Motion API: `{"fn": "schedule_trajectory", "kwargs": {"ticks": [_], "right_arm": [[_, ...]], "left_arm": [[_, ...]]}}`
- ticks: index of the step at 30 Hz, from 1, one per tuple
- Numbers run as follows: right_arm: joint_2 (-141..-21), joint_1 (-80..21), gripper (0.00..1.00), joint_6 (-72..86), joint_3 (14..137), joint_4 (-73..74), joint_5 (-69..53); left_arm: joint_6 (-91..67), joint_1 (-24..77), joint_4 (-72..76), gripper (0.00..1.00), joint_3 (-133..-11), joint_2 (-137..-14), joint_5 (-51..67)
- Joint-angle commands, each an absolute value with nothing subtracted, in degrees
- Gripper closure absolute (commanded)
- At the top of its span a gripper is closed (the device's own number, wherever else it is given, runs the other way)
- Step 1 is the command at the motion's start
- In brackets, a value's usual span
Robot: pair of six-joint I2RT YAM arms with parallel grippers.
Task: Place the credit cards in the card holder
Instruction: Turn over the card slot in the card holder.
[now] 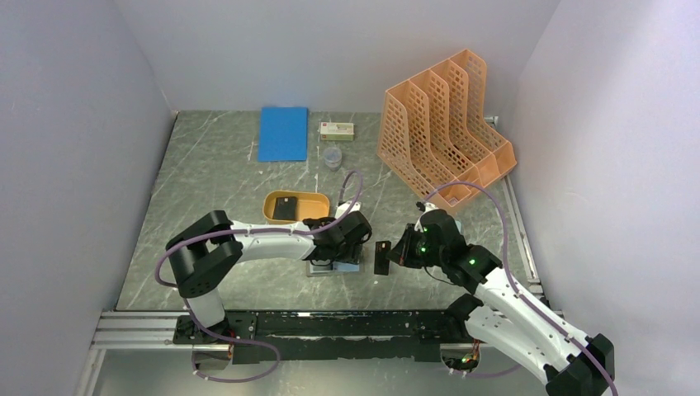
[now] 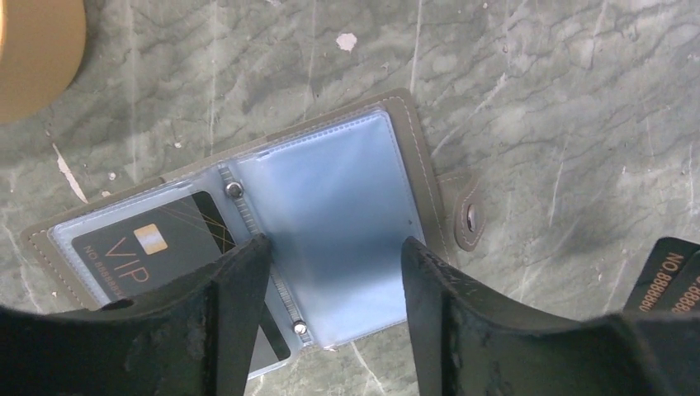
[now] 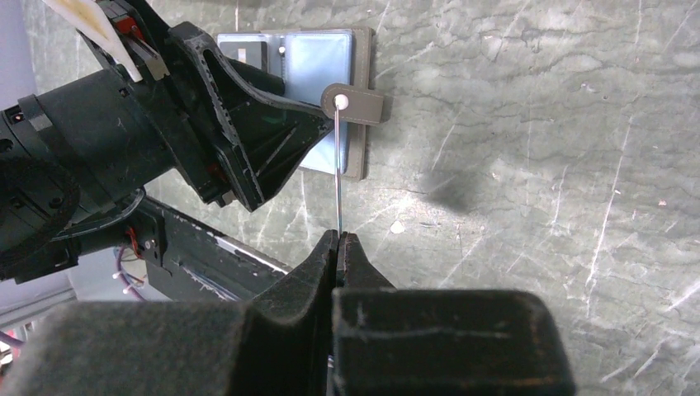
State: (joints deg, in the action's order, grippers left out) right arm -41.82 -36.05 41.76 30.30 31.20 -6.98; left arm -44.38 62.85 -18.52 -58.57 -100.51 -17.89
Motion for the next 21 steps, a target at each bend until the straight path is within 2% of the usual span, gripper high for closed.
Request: {"fn": "schedule_trajectory", "kwargs": {"ticks": [1, 10, 16, 18, 21], "right_arm": [[-41.6, -35.9, 1.0, 42.1, 30.2, 31.0, -6.1], [-42.9, -35.9, 1.0, 41.6, 28.8, 28.8, -8.9], [-44.0, -35.9, 1.0, 41.3, 27.5, 26.7, -11.7], [-44.7, -35.9, 1.0, 41.3, 26.7, 25.6, -13.0], [-45.9, -36.0, 1.0, 41.2, 26.0, 23.9, -15.3]], "left_arm": [[-44.5, 63.1, -20.3, 0.39, -58.4, -101.7, -20.9], [-44.7, 63.1, -20.9, 0.56, -56.5, -102.6, -22.6], [-45.2, 63.1, -20.9, 0.78, -54.5, -102.8, -23.3], [-45.4, 63.1, -21.2, 0.88, -54.0, -102.9, -23.7], [-45.7, 63.1, -21.3, 0.95, -53.3, -102.8, -23.9]]}}
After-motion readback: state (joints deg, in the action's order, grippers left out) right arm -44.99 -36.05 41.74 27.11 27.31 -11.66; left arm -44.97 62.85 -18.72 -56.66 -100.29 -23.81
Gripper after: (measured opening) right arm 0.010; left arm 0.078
